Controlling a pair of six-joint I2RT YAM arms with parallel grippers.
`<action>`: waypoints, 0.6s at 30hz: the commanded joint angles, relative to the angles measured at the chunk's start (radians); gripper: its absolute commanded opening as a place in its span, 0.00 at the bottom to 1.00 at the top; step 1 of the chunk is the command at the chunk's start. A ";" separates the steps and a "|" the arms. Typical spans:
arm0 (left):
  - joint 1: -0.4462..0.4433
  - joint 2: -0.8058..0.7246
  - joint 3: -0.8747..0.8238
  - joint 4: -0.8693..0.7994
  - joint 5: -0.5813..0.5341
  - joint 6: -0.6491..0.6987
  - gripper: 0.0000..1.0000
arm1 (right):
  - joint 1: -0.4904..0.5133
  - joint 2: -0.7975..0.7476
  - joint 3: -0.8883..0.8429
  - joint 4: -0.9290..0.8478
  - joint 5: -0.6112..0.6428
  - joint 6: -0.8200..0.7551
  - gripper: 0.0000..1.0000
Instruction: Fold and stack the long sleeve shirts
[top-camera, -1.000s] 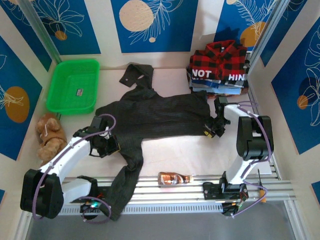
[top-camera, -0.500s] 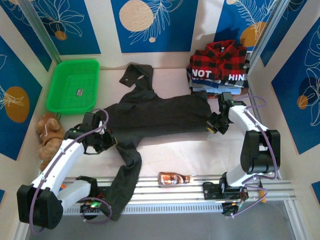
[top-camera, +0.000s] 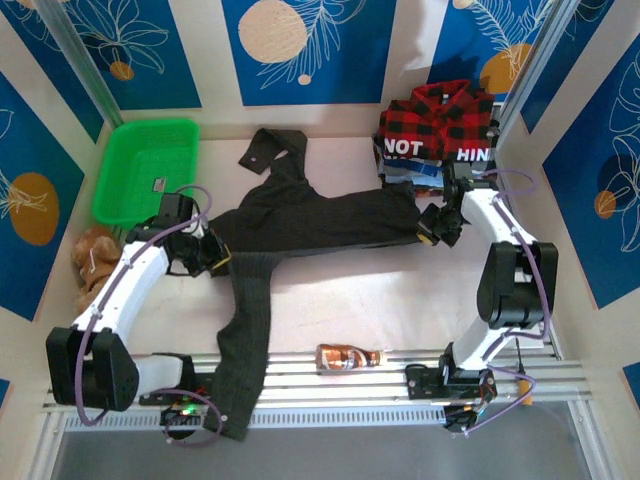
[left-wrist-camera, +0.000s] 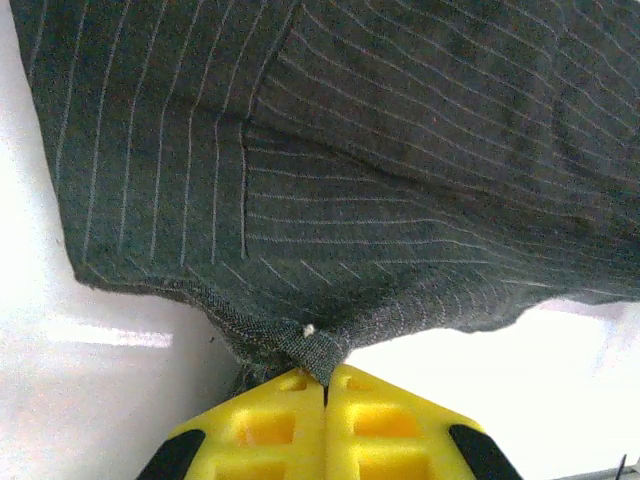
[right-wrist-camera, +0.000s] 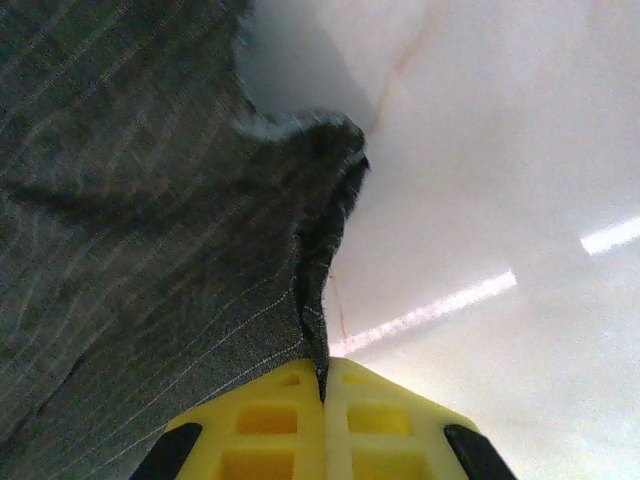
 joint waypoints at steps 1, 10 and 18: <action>0.031 0.044 0.048 0.011 0.006 0.059 0.00 | -0.011 0.076 0.079 -0.036 -0.023 -0.048 0.00; 0.065 0.180 0.114 0.033 -0.022 0.139 0.00 | -0.013 0.269 0.262 -0.062 0.004 -0.099 0.00; 0.071 0.309 0.169 0.064 -0.046 0.178 0.01 | -0.015 0.400 0.393 -0.084 0.040 -0.134 0.00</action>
